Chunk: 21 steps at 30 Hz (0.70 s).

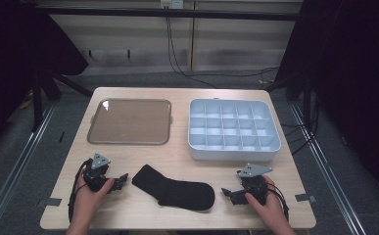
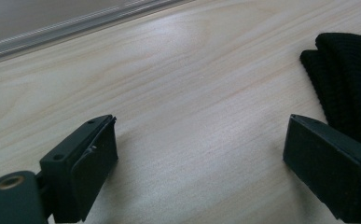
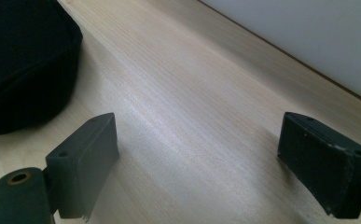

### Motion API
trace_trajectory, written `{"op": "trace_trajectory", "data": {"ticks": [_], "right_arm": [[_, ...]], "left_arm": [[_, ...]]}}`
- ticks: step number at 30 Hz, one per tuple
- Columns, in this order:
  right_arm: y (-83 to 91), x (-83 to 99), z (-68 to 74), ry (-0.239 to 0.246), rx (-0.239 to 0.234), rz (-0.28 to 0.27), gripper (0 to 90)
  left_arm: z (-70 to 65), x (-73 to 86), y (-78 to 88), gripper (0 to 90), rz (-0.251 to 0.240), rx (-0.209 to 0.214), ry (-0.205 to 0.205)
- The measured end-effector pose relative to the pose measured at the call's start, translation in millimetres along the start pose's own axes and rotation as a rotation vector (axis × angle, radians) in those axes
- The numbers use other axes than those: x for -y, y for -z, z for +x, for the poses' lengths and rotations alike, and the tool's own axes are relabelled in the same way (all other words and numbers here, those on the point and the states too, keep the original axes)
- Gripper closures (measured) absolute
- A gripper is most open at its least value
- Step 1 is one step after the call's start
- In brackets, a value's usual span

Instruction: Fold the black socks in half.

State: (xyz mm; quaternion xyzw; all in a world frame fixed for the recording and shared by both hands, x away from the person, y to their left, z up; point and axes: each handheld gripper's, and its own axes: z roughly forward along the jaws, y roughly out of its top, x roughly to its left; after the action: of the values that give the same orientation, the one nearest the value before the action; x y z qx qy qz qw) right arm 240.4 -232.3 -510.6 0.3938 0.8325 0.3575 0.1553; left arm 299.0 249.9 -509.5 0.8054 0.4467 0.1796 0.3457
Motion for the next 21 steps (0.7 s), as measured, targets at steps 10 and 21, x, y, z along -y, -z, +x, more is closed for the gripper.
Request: {"op": "trace_trajectory", "data": {"ticks": [10, 21], "right_arm": [[-0.6, -0.5, 0.7, -0.009, 0.001, -0.001, 11.6], [-0.4, -0.8, 1.1, -0.013, 0.003, 0.001, 12.6]], "left_arm": [[0.1, 0.2, 0.4, 9.4, 0.002, -0.002, -0.004], [-1.2, 1.4, 2.0, 12.0, -0.01, -0.015, 0.016]]}}
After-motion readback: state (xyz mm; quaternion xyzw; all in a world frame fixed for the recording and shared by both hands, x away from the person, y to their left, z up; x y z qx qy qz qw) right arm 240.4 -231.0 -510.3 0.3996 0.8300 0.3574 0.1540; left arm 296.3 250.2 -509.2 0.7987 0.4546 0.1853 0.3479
